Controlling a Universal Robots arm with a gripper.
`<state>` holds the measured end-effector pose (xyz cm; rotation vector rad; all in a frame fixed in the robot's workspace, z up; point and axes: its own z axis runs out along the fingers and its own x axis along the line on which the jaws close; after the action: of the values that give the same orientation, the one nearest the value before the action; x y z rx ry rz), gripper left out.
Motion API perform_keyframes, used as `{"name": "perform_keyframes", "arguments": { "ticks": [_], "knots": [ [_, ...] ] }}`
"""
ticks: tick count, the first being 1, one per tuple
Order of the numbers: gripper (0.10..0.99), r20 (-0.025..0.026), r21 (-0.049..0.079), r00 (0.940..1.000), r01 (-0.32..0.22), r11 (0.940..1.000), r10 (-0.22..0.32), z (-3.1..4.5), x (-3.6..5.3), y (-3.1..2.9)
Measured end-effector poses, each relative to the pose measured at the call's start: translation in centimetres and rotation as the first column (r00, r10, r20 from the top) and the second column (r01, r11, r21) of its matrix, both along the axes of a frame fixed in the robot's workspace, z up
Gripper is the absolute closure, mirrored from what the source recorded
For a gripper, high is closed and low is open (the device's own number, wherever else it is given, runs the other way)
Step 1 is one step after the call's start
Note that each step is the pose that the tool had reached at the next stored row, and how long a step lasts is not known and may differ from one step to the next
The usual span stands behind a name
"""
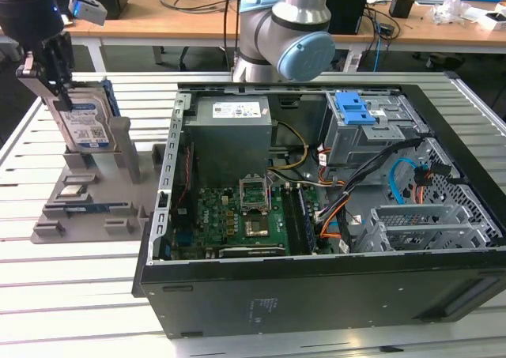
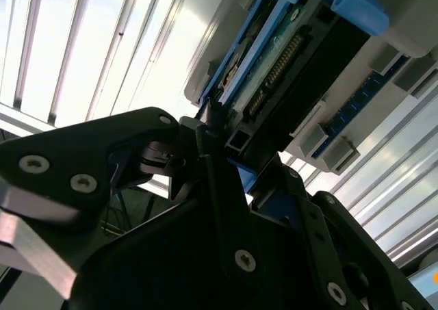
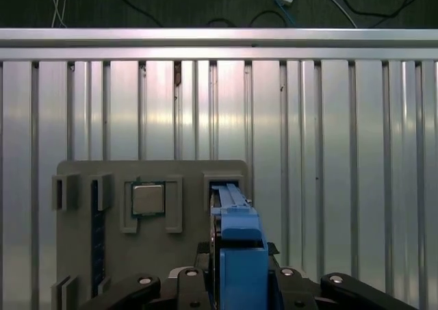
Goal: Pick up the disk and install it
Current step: 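Pick up the disk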
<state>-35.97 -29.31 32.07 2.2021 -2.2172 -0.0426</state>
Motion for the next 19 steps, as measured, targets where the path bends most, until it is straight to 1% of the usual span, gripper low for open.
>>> {"name": "perform_keyframes", "arguments": {
  "ticks": [2,7,8,11,15,19],
  "knots": [
    [0.722,0.0000,0.000,1.0000,0.000,1.0000,0.000,0.60,0.00,0.01],
    [0.722,0.0000,0.000,1.0000,0.000,1.0000,0.000,1.29,0.00,0.01],
    [0.722,-0.0001,0.000,1.0000,0.000,1.0000,0.000,1.56,0.00,0.01],
    [0.722,0.0000,0.000,1.0000,0.000,1.0000,0.000,2.05,0.00,0.01],
    [0.722,0.0000,0.000,1.0000,0.000,1.0000,0.000,2.54,0.00,0.01],
    [0.722,-0.0001,0.000,1.0000,0.000,1.0000,0.000,3.27,0.00,0.01]
  ]
}}
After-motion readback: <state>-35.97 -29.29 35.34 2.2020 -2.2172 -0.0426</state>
